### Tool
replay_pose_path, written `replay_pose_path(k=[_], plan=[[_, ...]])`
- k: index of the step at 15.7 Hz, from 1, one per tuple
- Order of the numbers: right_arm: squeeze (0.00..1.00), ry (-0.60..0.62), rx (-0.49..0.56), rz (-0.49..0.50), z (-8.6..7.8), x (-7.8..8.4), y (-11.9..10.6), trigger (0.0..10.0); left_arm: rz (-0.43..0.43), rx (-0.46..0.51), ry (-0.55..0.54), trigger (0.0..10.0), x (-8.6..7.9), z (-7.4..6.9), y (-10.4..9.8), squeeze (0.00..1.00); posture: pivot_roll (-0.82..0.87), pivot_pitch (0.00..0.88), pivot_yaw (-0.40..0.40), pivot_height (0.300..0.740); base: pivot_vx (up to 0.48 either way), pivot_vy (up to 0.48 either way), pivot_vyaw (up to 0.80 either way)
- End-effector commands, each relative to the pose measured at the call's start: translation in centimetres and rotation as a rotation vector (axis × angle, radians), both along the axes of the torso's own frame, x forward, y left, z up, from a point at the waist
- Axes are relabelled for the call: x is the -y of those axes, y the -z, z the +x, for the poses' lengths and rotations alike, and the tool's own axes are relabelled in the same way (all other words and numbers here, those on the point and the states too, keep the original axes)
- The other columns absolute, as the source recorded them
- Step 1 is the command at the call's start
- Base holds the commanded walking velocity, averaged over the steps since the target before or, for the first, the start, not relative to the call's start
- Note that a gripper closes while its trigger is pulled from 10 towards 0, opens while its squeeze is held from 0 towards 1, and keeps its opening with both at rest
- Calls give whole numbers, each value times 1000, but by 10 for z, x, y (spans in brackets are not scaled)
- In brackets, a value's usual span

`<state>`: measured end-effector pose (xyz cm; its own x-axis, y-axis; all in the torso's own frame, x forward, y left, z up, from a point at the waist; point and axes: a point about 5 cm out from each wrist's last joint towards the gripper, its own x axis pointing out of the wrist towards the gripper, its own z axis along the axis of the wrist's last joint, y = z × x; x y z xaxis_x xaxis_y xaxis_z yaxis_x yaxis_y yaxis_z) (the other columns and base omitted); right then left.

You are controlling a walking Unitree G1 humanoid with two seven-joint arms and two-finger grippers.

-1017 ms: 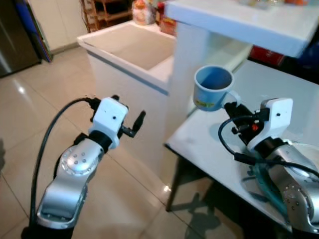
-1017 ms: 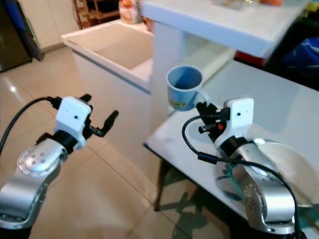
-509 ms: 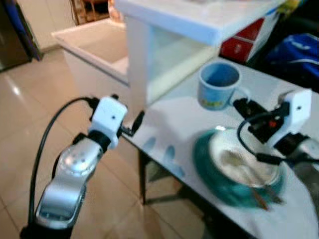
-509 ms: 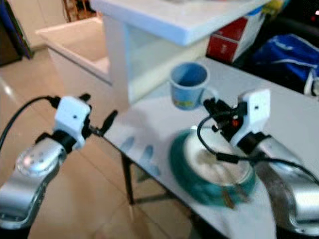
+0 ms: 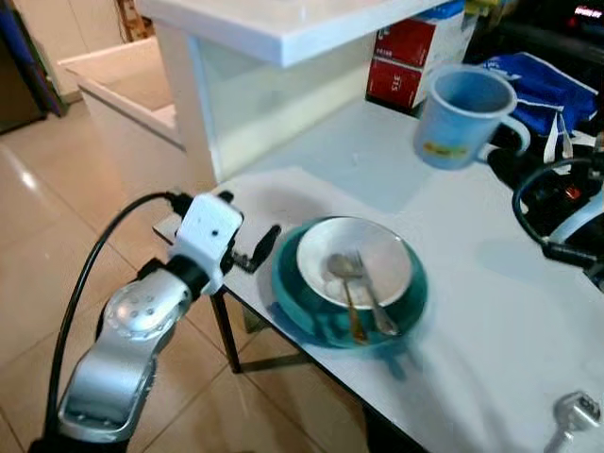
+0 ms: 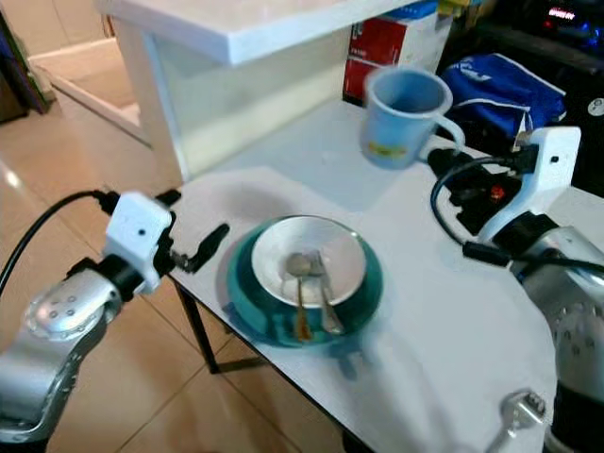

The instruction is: Setting the table

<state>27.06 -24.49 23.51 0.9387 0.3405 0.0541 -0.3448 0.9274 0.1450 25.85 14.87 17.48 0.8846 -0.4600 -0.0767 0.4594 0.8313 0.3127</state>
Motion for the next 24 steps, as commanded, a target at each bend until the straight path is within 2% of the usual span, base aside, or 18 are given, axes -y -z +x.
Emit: replay_pose_path(k=[1, 2, 4, 8, 11, 19, 24], plan=[[0, 37, -16, 5, 8, 3, 1, 10000, -8, 6, 38, 10000, 0, -5, -6, 0, 26, 0, -6, 740, 0, 0, 0], [0, 55, -31, -7, 12, 4, 5, 10000, -12, -3, 61, 10000, 1, -7, -6, 0, 28, 0, -6, 740, 0, 0, 0], [0, 135, -70, -16, 33, 6, 27, 10000, -41, -29, 194, 10000, 10, -16, -11, 0, 31, 0, -5, 740, 0, 0, 0], [0, 213, -145, -11, 51, 6, 60, 10000, -70, -55, 273, 10000, 12, -22, -14, 0, 38, 0, -6, 740, 0, 0, 0], [0, 239, -186, -23, 53, 8, 83, 10000, -92, -111, 361, 10000, 15, -31, -14, 0, 40, 3, -6, 740, 0, 0, 0], [0, 242, -270, -105, 33, 22, 115, 10000, -91, -146, 398, 10000, 16, -36, -13, 0, 33, 4, 1, 740, 0, 0, 0], [0, 235, -305, -61, 33, 18, 132, 10000, -91, -151, 409, 10000, 18, -36, -13, 0, 38, 0, 3, 740, 0, 0, 0]])
